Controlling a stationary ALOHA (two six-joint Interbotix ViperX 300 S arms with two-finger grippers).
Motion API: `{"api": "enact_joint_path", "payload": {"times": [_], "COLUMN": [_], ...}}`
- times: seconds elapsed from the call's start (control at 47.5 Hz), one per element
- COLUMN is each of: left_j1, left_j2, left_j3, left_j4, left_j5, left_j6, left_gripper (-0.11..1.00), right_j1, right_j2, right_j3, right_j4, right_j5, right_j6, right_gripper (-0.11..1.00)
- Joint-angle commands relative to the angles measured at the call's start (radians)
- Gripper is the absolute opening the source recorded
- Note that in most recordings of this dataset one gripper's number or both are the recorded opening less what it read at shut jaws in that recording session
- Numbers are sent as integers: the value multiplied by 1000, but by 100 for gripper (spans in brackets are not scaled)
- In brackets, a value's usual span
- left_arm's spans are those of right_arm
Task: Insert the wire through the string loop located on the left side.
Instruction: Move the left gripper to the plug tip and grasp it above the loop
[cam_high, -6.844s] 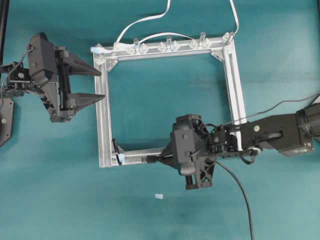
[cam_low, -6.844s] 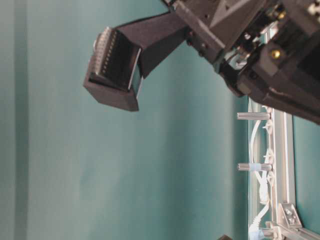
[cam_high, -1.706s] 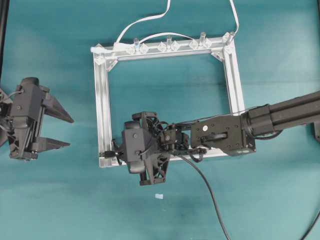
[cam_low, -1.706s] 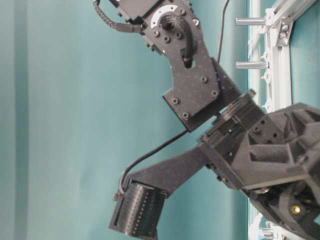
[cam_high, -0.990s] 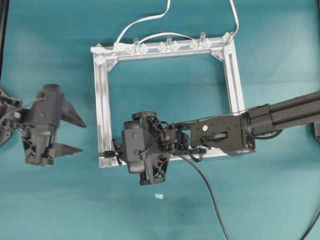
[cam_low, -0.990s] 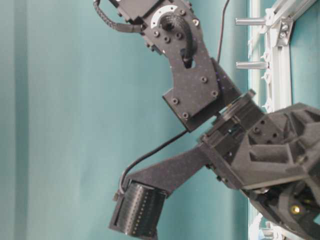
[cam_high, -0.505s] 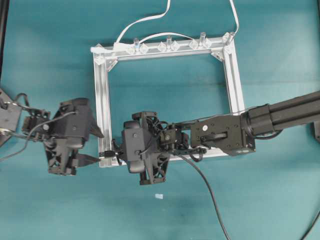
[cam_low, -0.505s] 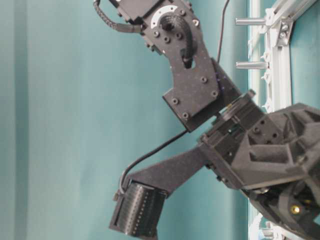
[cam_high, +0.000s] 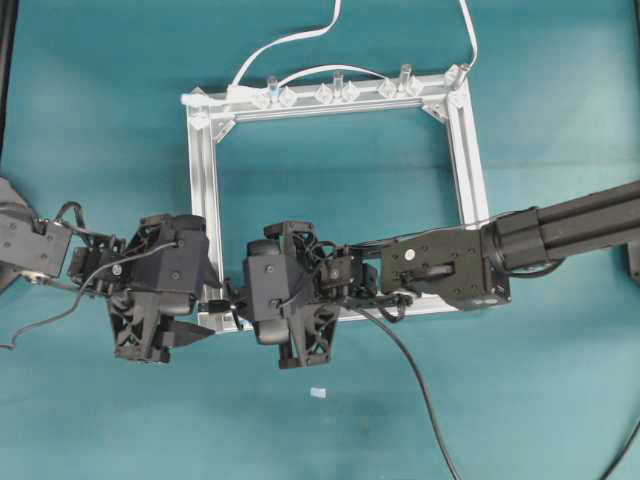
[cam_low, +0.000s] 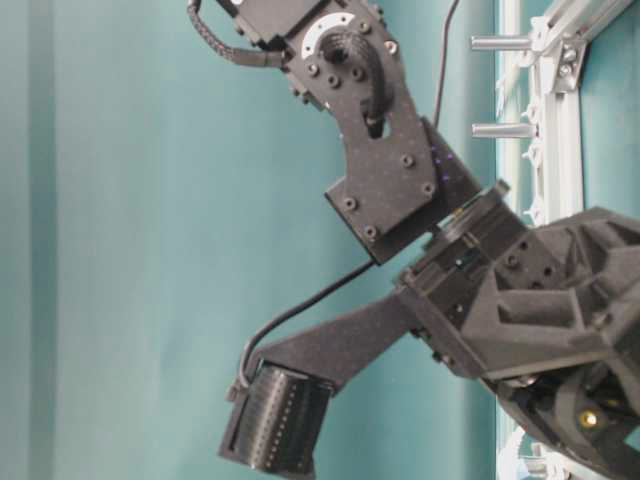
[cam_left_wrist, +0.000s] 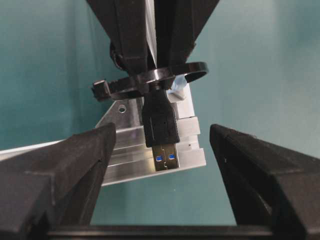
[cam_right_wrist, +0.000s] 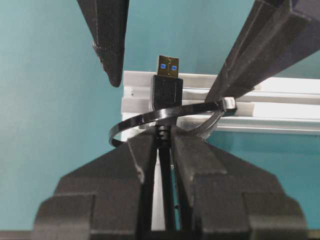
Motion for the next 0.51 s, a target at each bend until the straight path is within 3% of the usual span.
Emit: {"api": "enact_joint_path", "payload": {"times": [0.0,0.358,0.421,0.484], "left_j1": [-5,-3,-3,-5], "left_j2": [-2,26,25,21], "left_j3": [-21,-23,-23,-25], "left_j4": [0,-2,-2,-2], "left_j5": [-8,-14,-14,-14], "left_j6": [-8,-54,-54,-55], "left_gripper": [81,76,70,55], "right_j1": [0,0,0,0], "right_j2": [-23,-21,-23,-23], "right_j3": [-21,-21,-18,-17], "right_j4": [-3,-2,-2,-2], "right_j5": [-5,-3,-5,-3], "right_j6": [-2,-2,-3,-3], "right_gripper": [11,11,11,11]}}
